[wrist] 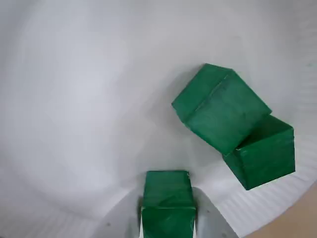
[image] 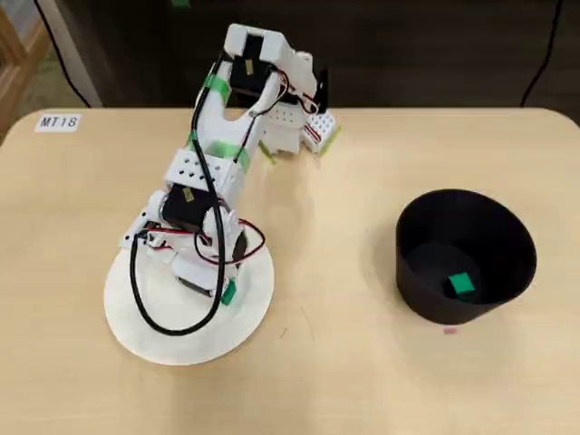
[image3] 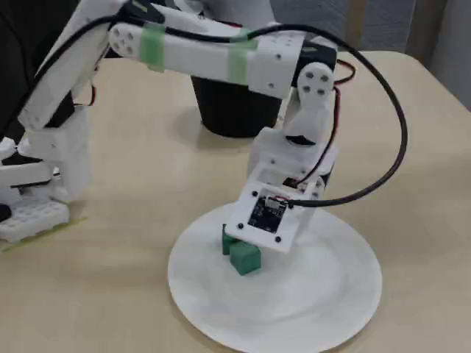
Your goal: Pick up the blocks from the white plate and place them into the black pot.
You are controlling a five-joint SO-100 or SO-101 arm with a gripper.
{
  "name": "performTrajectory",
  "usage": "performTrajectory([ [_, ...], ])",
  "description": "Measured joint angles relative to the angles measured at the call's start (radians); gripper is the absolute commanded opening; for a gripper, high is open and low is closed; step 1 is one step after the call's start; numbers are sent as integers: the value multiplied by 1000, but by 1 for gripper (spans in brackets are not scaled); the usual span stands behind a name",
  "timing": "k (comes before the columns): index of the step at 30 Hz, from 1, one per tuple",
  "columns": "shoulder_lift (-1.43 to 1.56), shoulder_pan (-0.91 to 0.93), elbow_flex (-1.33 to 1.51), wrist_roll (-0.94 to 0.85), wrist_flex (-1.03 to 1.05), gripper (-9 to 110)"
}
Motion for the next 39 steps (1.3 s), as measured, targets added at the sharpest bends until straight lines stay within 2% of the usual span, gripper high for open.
performTrajectory([
  [10, 23, 0, -67, -40, 0, -2],
  [18, 328, -57, -143, -117, -110, -2],
  [23, 557, -244, -72, -170, -196, -2],
  [28, 922, -508, 362, -138, -491, -2],
  [33, 956, -723, 664, -137, -621, -2],
  [39, 904, -891, 735, -146, -715, -2],
])
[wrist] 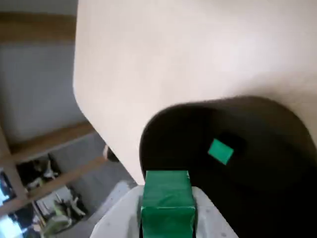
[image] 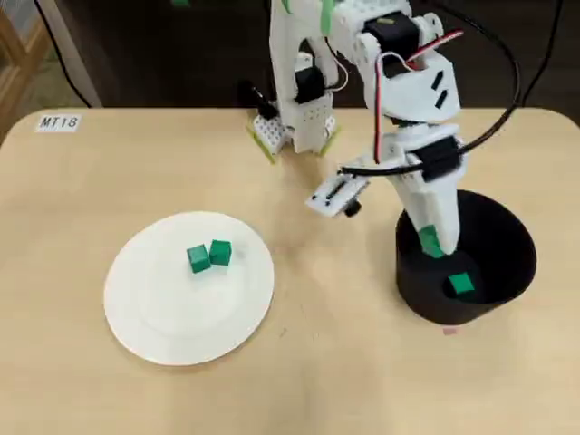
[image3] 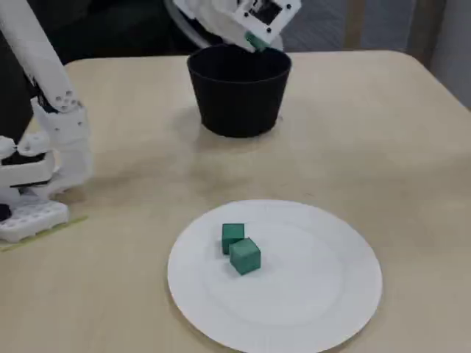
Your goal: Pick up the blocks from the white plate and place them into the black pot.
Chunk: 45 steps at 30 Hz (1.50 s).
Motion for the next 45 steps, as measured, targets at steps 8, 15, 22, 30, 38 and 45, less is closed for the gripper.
performTrajectory([
  [8, -72, -38, 3, 0, -35, 13],
  [15, -74, -23, 3, -20, -8, 31],
  [22, -48, 38, 3, -69, 26, -2],
  [30, 117, 348, 3, -137, 179, -2],
  [38, 137, 787, 3, -225, 453, 31],
  [45, 89, 994, 40, -308, 558, 39],
])
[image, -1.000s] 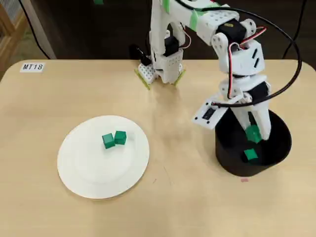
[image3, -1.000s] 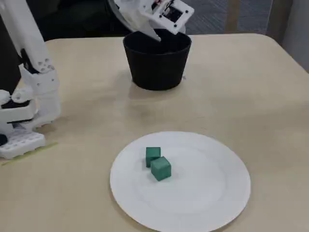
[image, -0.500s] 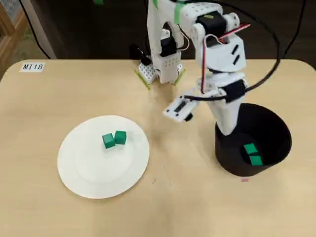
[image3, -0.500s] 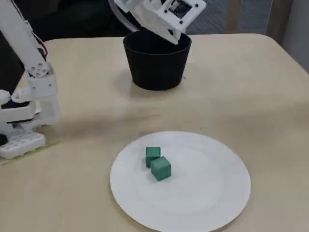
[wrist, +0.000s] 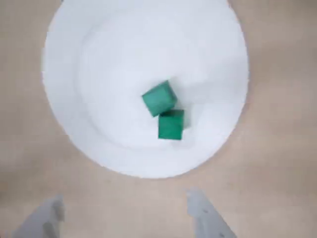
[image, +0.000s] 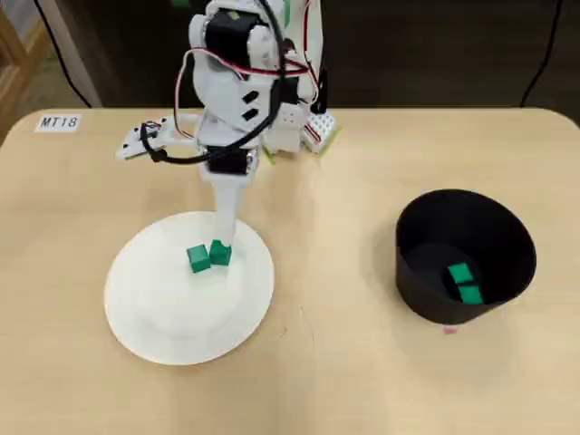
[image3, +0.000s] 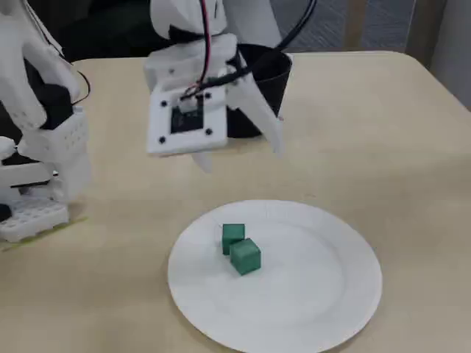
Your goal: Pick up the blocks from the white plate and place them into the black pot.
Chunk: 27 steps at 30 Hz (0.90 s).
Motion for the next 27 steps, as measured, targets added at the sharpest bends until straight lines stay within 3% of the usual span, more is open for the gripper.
performTrajectory([
  [27, -213, 104, 2, -227, 112, 39],
])
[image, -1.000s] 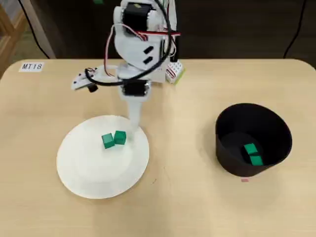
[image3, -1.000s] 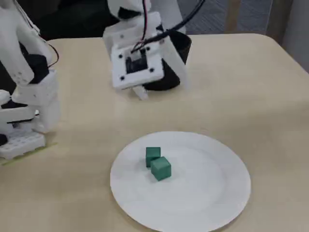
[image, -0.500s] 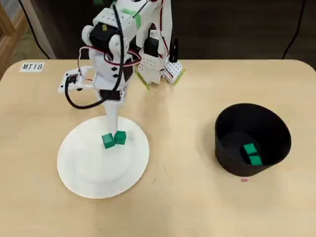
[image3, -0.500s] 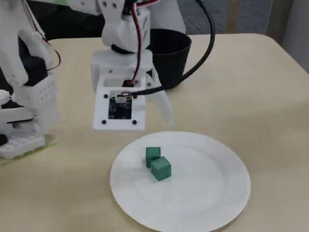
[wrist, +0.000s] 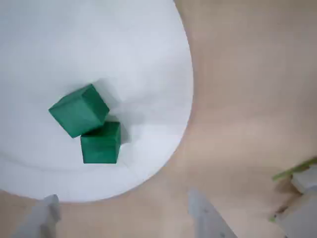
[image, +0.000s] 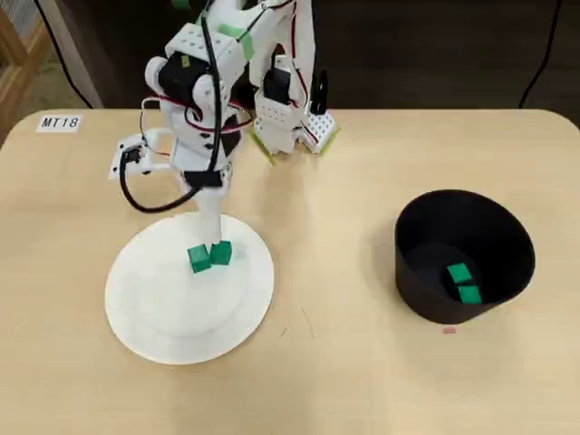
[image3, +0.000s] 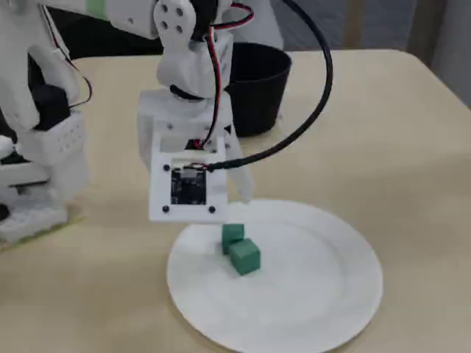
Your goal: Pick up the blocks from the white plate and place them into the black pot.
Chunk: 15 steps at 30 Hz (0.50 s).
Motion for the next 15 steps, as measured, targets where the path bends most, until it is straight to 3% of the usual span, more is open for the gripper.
performTrajectory([
  [7, -41, -17, -8, -54, -43, 46],
  [15, -100, -21, -8, -71, -123, 45],
])
